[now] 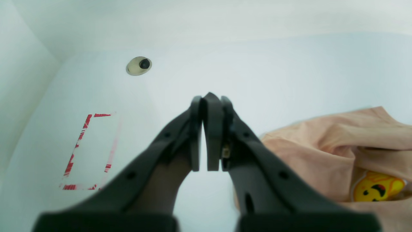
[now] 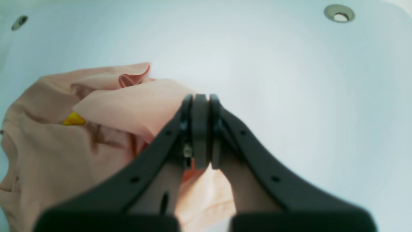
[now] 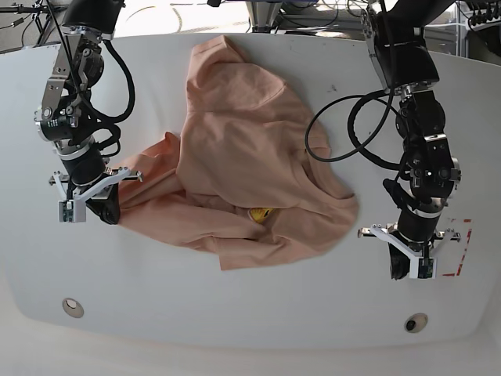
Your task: Fold the T-shirt properly
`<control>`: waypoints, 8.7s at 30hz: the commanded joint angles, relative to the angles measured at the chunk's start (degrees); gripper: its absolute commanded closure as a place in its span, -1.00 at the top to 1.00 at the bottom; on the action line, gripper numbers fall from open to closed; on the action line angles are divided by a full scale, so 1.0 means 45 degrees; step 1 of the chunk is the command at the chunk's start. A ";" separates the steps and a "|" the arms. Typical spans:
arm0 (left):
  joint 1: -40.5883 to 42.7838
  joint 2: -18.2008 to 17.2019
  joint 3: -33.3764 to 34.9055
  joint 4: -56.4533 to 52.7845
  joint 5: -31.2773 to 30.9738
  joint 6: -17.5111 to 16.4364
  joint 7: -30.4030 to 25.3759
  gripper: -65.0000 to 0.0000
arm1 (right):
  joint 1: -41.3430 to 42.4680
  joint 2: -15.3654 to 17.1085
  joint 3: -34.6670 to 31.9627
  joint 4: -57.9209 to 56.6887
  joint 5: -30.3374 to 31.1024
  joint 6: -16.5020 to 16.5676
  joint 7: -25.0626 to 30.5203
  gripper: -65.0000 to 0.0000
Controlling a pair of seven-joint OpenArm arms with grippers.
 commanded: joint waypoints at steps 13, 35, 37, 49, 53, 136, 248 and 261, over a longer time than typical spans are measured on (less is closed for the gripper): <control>-0.0321 0.0007 0.1800 0.0643 0.0054 -0.0036 0.0031 -0.96 | 0.0846 0.0423 -0.0310 0.0353 0.0138 0.0021 0.0343 -0.98; -0.1332 0.0245 0.0342 0.0544 -0.0017 -0.0001 0.2116 -0.49 | 0.2944 0.0937 -0.1491 -0.0183 0.0090 -0.0023 0.0243 -1.00; -0.1144 0.0273 0.0407 0.0509 -0.0011 -0.0014 0.2063 -0.25 | 0.2763 0.0850 -0.1401 -0.0201 0.0098 -0.0027 0.0265 -0.99; 0.0927 0.0546 0.0731 0.1172 -0.0322 -0.0161 0.2062 0.79 | 0.2270 0.0659 -0.1324 -0.0171 0.0110 0.0085 0.0324 -0.99; 0.1491 0.0432 0.0839 0.1371 -0.0587 -0.0200 0.2294 0.80 | 0.2176 0.0667 -0.1324 -0.0211 0.0103 0.0123 0.0344 -0.99; 0.1073 0.0231 0.0632 -0.6279 -0.3905 -0.0673 0.1591 0.75 | 0.1006 0.0876 -0.1182 -0.0015 0.0169 0.0148 0.0437 -1.00; -0.1762 -0.1391 0.0662 -0.2483 -0.3933 -0.1118 0.0882 -0.96 | 0.4957 0.1308 -0.1396 -0.1451 0.0129 0.0118 0.0252 -1.00; -0.2615 -0.3309 -0.0881 -0.1547 -0.4029 -0.1095 0.0983 -0.96 | 0.5193 0.1427 -0.1490 -0.1510 0.0118 0.0134 0.0319 -1.00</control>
